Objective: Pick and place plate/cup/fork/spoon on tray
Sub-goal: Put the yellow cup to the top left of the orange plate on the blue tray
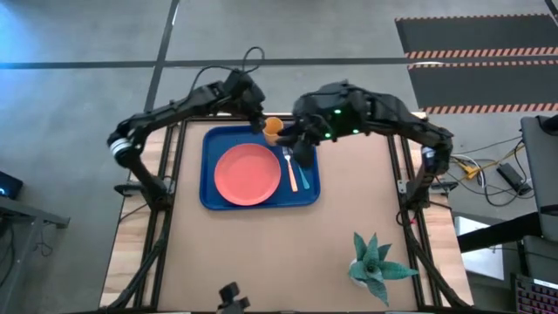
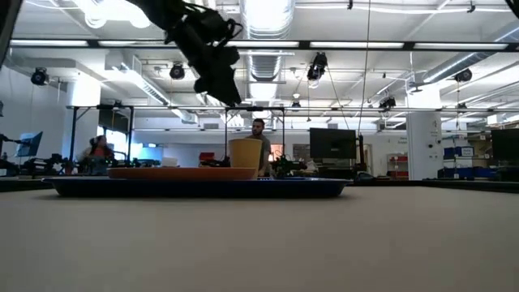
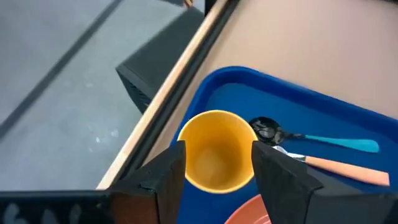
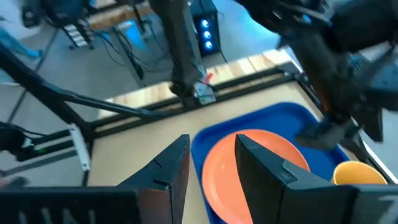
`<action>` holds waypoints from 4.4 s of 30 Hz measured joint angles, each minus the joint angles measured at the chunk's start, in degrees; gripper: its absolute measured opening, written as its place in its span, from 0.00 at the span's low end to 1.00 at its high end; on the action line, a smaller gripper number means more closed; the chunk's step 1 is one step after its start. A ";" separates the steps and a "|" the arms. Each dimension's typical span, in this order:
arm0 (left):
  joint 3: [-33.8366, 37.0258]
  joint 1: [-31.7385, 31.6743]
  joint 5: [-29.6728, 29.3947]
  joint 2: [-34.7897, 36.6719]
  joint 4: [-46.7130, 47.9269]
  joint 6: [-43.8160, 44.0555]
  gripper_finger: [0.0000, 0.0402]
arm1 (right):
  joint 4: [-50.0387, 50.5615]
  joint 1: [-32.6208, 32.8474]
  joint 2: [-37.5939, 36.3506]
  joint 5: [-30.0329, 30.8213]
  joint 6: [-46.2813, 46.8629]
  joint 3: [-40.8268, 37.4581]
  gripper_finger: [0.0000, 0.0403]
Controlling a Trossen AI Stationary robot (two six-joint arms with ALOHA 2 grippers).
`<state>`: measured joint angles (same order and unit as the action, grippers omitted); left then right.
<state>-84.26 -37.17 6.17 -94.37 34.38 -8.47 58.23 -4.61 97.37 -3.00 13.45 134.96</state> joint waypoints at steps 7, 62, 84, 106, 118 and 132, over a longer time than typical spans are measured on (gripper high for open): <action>-5.76 -0.16 -0.03 -7.36 4.56 -0.96 0.41 | 0.02 1.40 -3.53 -0.01 -0.37 0.00 0.29; -6.13 -3.15 -2.20 -6.35 7.13 -2.39 0.00 | 8.75 1.36 -3.34 5.64 -1.12 -0.24 0.26; 7.42 -18.90 -3.04 6.69 28.94 -1.22 0.00 | 10.81 1.47 8.60 6.82 -0.44 -0.26 0.07; 20.42 -20.51 -1.37 7.09 14.82 -3.89 0.00 | 10.05 1.47 10.04 5.96 0.41 -0.28 0.04; 20.76 -20.48 -0.05 7.17 13.85 -3.85 0.00 | 10.04 1.47 10.00 5.96 0.20 -0.28 0.04; 20.54 -20.48 1.10 7.67 14.11 -2.36 0.06 | 10.06 1.47 10.00 5.96 0.02 -0.28 0.04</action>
<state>-63.72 -57.65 7.28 -86.69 48.49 -10.83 68.29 -3.14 107.37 2.96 13.47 134.67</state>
